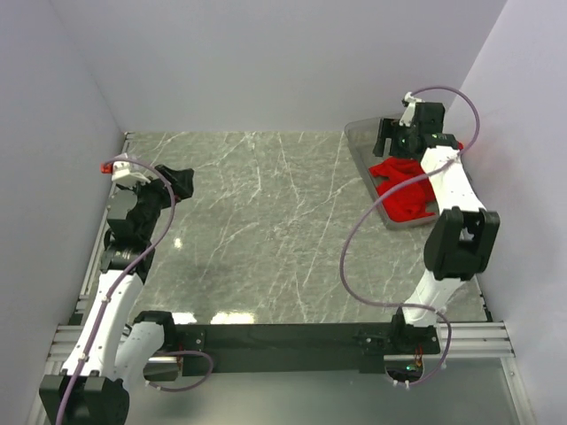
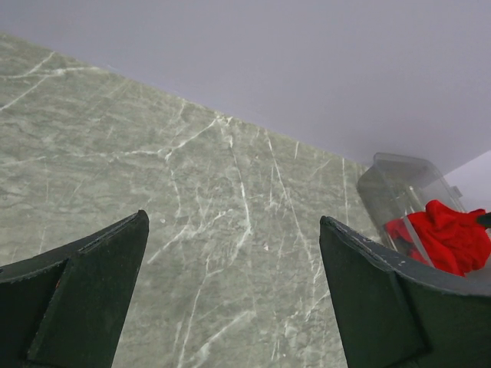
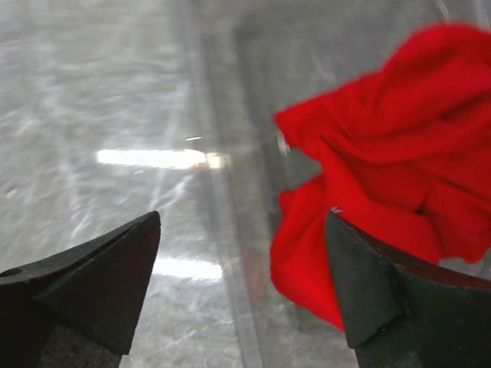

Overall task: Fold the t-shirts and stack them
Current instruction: Grab the tshirt from the pile

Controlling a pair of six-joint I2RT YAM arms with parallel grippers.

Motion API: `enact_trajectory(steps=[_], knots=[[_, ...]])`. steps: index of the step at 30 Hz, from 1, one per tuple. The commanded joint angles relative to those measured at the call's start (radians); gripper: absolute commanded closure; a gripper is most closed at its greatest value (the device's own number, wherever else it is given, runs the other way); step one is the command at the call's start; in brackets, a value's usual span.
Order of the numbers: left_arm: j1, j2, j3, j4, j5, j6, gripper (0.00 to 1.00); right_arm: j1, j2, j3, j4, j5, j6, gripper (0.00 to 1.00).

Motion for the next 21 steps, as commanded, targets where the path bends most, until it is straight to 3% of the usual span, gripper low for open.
enact_trajectory(steps=[1, 8, 21], knots=[[0.004, -0.045, -0.007, -0.008, -0.011, -0.032, 0.01, -0.027, 0.074, 0.08, -0.019, 0.185, 0.115, 0.08], [0.004, -0.059, -0.01, -0.044, -0.033, -0.051, 0.01, -0.07, 0.315, 0.237, 0.002, 0.336, 0.105, 0.15], [0.004, 0.004, 0.008, -0.025, -0.016, -0.095, 0.01, -0.053, 0.527, 0.418, 0.062, 0.446, 0.033, 0.27]])
